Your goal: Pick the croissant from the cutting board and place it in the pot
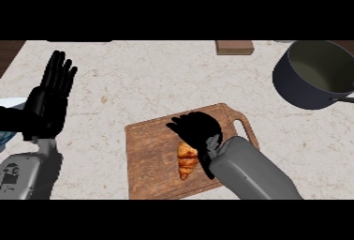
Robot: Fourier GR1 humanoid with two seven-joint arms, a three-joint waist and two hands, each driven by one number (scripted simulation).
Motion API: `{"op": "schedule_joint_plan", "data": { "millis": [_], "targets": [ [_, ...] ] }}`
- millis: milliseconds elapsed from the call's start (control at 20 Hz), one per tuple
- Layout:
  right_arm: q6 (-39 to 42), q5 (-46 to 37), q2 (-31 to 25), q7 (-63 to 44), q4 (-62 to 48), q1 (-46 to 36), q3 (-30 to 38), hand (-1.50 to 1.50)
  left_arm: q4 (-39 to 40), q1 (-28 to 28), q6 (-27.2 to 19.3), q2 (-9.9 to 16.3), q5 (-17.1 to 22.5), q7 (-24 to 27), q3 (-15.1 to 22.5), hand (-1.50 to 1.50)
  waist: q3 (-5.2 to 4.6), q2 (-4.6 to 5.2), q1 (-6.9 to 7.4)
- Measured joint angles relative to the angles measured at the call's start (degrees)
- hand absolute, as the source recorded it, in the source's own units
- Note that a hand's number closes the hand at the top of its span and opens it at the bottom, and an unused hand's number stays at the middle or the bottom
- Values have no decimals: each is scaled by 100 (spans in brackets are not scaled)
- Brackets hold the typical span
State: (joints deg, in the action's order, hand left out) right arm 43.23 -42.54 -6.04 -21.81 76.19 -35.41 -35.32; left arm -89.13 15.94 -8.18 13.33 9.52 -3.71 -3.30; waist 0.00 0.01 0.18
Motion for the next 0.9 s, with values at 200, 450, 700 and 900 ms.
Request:
{"op": "schedule_joint_plan", "data": {
  "millis": [200,450,700,900],
  "targets": [
    [-279,-385,105,371,-344,108,-28,-150,37,-7,93,1,-5,14,-93,0,0,2,4],
    [-674,-728,356,877,-999,88,22,-150,-195,-136,82,-79,-94,-60,-61,0,3,-16,21],
    [-1024,-954,332,1371,-1272,27,-63,150,20,18,176,-83,-57,-2,-156,0,-17,-76,-4],
    [-1236,-1088,339,1609,-1351,-101,-199,150,75,24,203,-81,-88,42,-170,0,-30,-97,-13]
  ]
}}
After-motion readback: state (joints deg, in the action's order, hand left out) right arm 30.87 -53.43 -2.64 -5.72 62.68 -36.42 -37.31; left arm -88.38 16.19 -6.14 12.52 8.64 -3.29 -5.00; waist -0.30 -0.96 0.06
